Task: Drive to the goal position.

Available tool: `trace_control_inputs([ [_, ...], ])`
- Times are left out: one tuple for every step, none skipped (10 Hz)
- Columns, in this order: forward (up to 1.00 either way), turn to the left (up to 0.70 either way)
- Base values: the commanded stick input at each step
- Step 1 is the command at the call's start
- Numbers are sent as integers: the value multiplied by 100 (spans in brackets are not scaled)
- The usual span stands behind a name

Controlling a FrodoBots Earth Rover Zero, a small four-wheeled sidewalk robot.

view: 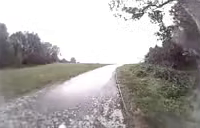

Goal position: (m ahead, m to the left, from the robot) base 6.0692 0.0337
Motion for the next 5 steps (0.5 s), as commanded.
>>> trace_control_inputs([
  [0, 24],
  [0, 13],
  [0, 3],
  [41, 0],
  [85, 0],
])
